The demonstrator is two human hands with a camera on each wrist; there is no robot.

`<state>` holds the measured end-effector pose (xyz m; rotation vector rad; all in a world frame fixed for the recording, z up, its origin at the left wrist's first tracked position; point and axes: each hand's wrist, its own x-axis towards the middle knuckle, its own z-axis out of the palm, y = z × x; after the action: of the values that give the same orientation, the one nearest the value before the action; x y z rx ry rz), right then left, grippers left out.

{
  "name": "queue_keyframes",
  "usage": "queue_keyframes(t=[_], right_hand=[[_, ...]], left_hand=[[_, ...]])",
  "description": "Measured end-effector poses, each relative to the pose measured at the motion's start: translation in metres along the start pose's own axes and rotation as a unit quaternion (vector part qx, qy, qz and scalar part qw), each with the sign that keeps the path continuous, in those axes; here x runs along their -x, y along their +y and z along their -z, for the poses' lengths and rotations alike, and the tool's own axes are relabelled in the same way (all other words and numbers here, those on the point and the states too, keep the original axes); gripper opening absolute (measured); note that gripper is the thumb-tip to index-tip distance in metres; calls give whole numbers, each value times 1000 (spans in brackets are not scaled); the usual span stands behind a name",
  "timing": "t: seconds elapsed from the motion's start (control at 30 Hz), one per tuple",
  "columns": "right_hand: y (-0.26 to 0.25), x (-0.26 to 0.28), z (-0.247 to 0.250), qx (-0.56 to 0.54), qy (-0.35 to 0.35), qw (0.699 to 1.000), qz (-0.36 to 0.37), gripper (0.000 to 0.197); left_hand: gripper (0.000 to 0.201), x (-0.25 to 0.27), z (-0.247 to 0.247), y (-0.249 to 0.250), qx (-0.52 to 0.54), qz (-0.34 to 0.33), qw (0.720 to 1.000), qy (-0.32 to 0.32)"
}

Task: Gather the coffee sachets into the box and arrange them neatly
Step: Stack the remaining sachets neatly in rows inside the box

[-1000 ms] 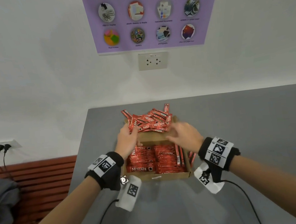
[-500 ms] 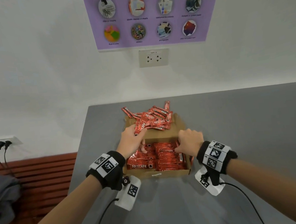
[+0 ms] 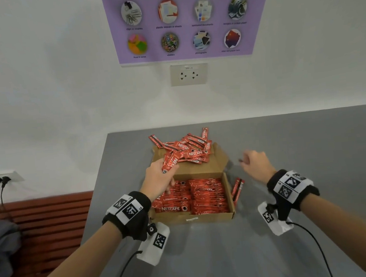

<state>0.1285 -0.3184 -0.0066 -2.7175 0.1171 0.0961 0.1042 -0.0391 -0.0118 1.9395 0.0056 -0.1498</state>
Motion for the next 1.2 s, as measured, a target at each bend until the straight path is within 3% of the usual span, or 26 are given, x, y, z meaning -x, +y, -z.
queue_keyframes(t=[0.17, 0.27, 0.3, 0.47, 0.53, 0.63, 0.73, 0.83, 0.93, 1.07, 1.2], right_hand=[[22, 4, -39, -2, -56, 997, -53, 23], [31, 3, -55, 33, -108, 991, -72, 52], [32, 2, -57, 41, -120, 990, -63, 52], [24, 6, -48, 38, -139, 989, -19, 27], [23, 2, -42, 42, -143, 989, -4, 21], [17, -23, -20, 64, -67, 996, 13, 17], [1, -66, 12, 48, 18, 999, -15, 26], [-30, -106, 28, 37, 43, 998, -17, 28], [-61, -138, 27, 41, 4, 999, -2, 32], [-86, -171, 9, 99, -91, 991, -13, 41], [-88, -198, -17, 134, -130, 982, -24, 34]], left_hand=[[47, -5, 2, -3, -12, 14, 1000, 0], [33, -5, 4, -3, -28, 17, 999, 2], [28, -6, 6, -2, -33, 19, 999, 4], [14, -29, 29, 5, -76, 40, 996, 22], [18, -46, 42, 6, -97, 62, 992, 49], [28, -75, 57, 5, -116, 102, 985, 72], [33, -103, 61, 6, -152, 131, 975, 94], [34, -130, 55, 8, -192, 145, 966, 94], [18, -152, 48, 10, -243, 153, 955, 78], [24, -180, 41, 6, -321, 168, 931, 49], [23, -204, 39, -2, -352, 184, 917, 26]])
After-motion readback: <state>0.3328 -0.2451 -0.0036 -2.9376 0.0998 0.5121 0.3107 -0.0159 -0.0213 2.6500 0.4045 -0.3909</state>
